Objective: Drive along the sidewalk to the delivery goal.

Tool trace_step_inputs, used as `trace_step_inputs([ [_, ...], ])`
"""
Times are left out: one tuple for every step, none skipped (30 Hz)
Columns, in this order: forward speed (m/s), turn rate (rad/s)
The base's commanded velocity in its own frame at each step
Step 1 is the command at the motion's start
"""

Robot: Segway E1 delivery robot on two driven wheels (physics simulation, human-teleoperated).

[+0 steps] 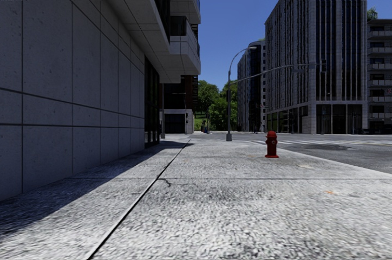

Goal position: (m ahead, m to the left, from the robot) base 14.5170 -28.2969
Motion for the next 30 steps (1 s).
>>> trace_step_inputs([
  [2.0, 0.0],
  [2.0, 0.0],
  [2.0, 0.0],
  [2.0, 0.0],
  [2.0, 0.0],
  [2.0, 0.0],
  [2.0, 0.0],
  [2.0, 0.0],
  [2.0, 0.0],
  [2.0, 0.0],
  [2.0, 0.0],
  [2.0, 0.0],
  [2.0, 0.0],
  [2.0, 0.0],
  [2.0, 0.0],
  [2.0, 0.0],
  [2.0, 0.0],
  [2.0, 0.0],
  [2.0, 0.0],
  [2.0, 0.0],
  [2.0, 0.0],
  [2.0, 0.0],
  [2.0, 0.0],
  [2.0, 0.0],
  [2.0, 0.0],
  [2.0, 0.0],
  [2.0, 0.0],
  [2.0, 0.0],
  [2.0, 0.0],
  [2.0, 0.0],
])
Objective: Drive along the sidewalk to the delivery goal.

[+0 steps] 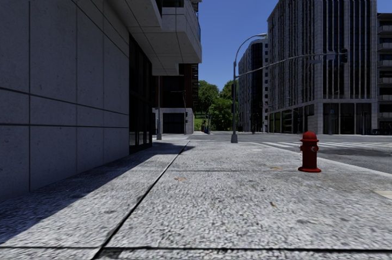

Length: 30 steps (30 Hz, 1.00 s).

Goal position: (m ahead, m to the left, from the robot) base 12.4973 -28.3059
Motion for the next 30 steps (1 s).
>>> trace_step_inputs([
  [2.0, 0.0],
  [2.0, 0.0],
  [2.0, 0.0],
  [2.0, 0.0],
  [2.0, 0.0],
  [2.0, 0.0],
  [2.0, 0.0],
  [2.0, 0.0],
  [2.0, 0.0],
  [2.0, 0.0],
  [2.0, 0.0],
  [2.0, 0.0],
  [2.0, 0.0],
  [2.0, 0.0],
  [2.0, 0.0],
  [2.0, 0.0],
  [2.0, 0.0],
  [2.0, 0.0],
  [2.0, 0.0],
  [2.0, 0.0],
  [2.0, 0.0],
  [2.0, 0.0],
  [2.0, 0.0],
  [2.0, 0.0],
  [2.0, 0.0],
  [2.0, 0.0],
  [2.0, 0.0],
  [2.0, 0.0],
  [2.0, 0.0],
  [2.0, 0.0],
])
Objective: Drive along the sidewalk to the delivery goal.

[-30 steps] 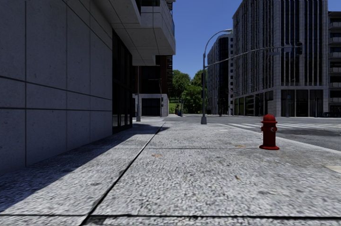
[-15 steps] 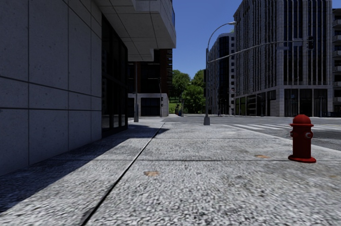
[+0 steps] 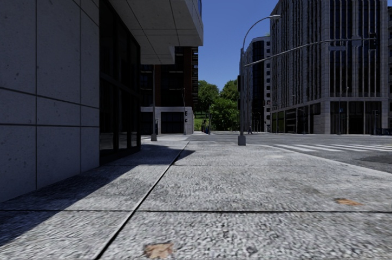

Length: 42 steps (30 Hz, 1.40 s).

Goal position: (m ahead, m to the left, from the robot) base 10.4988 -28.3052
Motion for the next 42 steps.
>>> trace_step_inputs([
  [2.0, 0.0],
  [2.0, 0.0],
  [2.0, 0.0],
  [2.0, 0.0],
  [2.0, 0.0],
  [2.0, 0.0],
  [2.0, 0.0],
  [2.0, 0.0],
  [2.0, 0.0],
  [2.0, 0.0],
  [2.0, 0.0],
  [2.0, 0.0],
  [2.0, 0.0],
  [2.0, 0.0],
  [2.0, 0.0],
  [2.0, 0.0],
  [2.0, 0.0],
  [2.0, 0.0],
  [2.0, 0.0],
  [2.0, 0.0],
  [2.0, 0.0],
  [2.0, 0.0],
  [2.0, 0.0],
  [2.0, 0.0],
  [2.0, 0.0],
  [2.0, 0.0],
  [2.0, 0.0],
  [2.0, 0.0],
  [2.0, 0.0],
  [2.0, 0.0],
  [2.0, 0.0],
  [2.0, 0.0],
  [2.0, 0.0],
  [2.0, 0.0],
  [2.0, 0.0],
  [2.0, 0.0],
  [2.0, 0.0],
  [2.0, 0.0],
  [2.0, 0.0],
  [2.0, 0.0],
  [2.0, 0.0],
  [2.0, 0.0],
])
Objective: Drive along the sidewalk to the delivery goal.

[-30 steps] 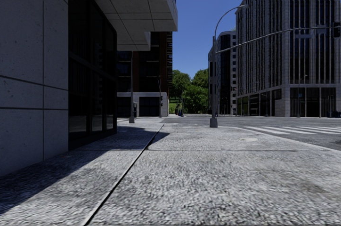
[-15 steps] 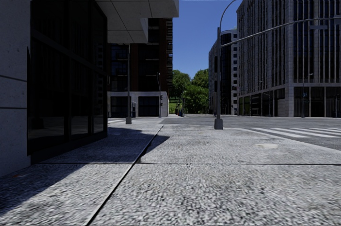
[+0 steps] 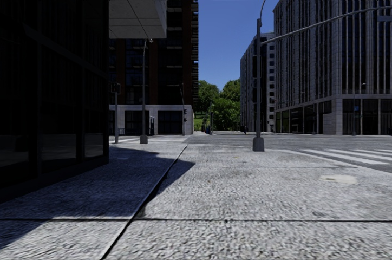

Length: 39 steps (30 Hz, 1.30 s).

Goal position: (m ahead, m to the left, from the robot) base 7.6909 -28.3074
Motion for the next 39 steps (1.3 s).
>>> trace_step_inputs([
  [2.0, 0.0],
  [2.0, 0.0],
  [2.0, 0.0],
  [2.0, 0.0],
  [2.0, 0.0],
  [2.0, 0.0],
  [2.0, 0.0],
  [2.0, 0.0],
  [2.0, 0.0],
  [2.0, 0.0],
  [2.0, 0.0],
  [2.0, 0.0],
  [2.0, 0.0],
  [2.0, 0.0],
  [2.0, 0.0],
  [2.0, 0.0],
  [2.0, 0.0],
  [2.0, 0.0],
  [2.0, 0.0],
  [2.0, 0.0],
  [2.0, 0.0],
  [2.0, 0.0],
  [2.0, 0.0],
  [2.0, 0.0],
  [2.0, 0.0],
  [2.0, 0.0],
  [2.0, 0.0],
  [2.0, 0.0],
  [2.0, 0.0],
  [2.0, 0.0],
  [2.0, 0.0],
  [2.0, 0.0],
  [2.0, 0.0],
  [2.0, 0.0],
  [2.0, 0.0],
  [2.0, 0.0],
  [2.0, 0.0],
  [2.0, 0.0],
  [2.0, 0.0],
])
